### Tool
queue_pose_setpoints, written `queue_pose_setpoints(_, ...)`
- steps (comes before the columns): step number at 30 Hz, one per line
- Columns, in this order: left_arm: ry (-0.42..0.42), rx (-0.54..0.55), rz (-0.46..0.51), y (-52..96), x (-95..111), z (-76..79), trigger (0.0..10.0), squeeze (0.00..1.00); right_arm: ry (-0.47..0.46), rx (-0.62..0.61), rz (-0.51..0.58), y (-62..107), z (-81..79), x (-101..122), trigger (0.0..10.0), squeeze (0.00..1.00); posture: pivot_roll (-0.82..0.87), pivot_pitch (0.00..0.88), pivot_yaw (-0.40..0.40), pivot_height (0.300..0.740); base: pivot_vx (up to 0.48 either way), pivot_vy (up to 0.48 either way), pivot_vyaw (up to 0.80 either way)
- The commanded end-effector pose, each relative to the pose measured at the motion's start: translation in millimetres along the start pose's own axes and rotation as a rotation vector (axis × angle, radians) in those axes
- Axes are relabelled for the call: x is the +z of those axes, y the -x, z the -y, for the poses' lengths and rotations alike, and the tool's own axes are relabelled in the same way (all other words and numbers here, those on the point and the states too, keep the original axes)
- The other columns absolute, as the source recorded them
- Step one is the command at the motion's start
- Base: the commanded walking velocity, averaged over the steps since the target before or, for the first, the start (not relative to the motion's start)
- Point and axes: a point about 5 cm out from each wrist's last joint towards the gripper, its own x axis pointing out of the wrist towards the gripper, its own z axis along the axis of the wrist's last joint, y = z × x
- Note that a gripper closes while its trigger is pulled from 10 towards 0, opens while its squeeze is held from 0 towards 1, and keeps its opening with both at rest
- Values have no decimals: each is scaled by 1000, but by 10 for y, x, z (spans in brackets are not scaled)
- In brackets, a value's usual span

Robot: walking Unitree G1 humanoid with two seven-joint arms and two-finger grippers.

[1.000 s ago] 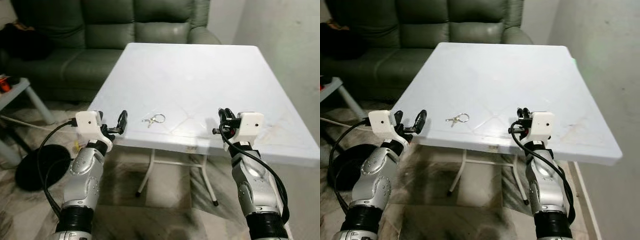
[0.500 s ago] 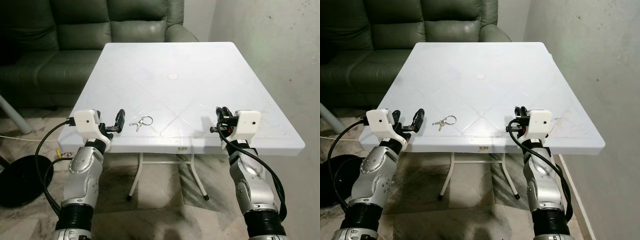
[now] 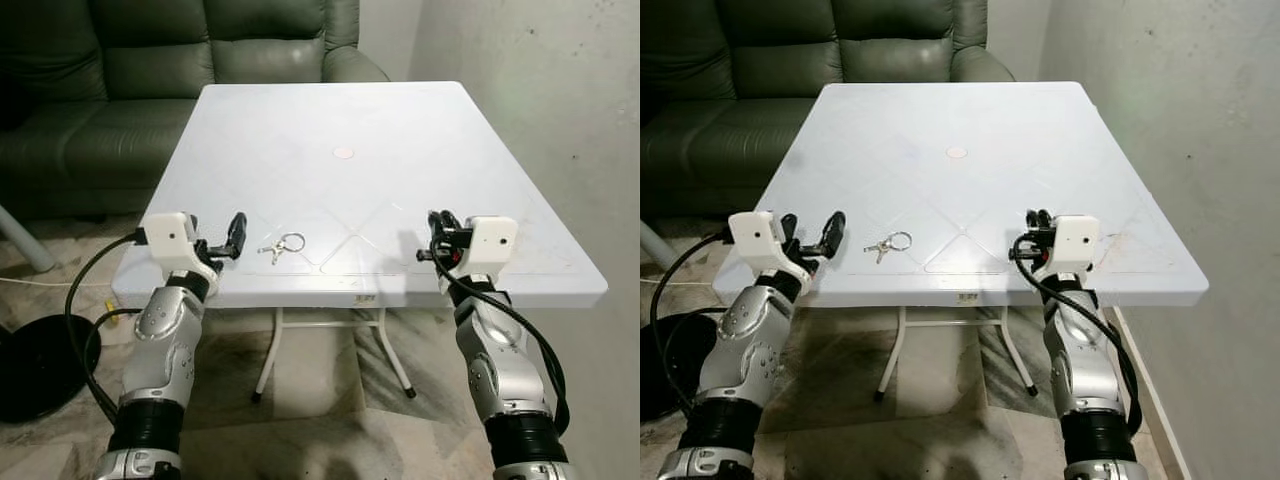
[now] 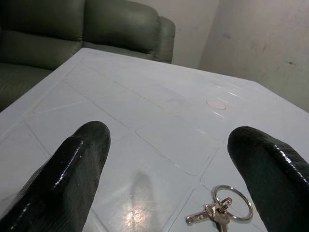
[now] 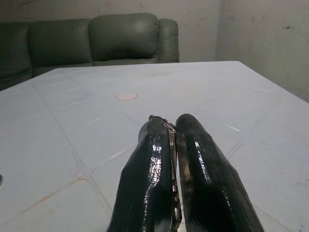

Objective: Hang keys on a hook

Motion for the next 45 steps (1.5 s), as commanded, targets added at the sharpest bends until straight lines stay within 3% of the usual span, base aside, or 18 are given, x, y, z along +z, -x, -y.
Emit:
queue_pose_setpoints(1,-1,14,-6,-15,16,-34,10000,0,0,0,20,-36,-13,47,10000,0,-36,0,-4,740,0,0,-719)
queue_pose_setpoints(10,12,34,-8,-28,18,-48,10000,0,-3,2,22,-53,-15,51,10000,0,-34,0,-6,740,0,385,-714)
queue_pose_setpoints(45,2,77,-27,-53,44,-47,10000,0,8,20,20,-56,-26,63,10000,0,-25,0,-16,740,0,0,-716)
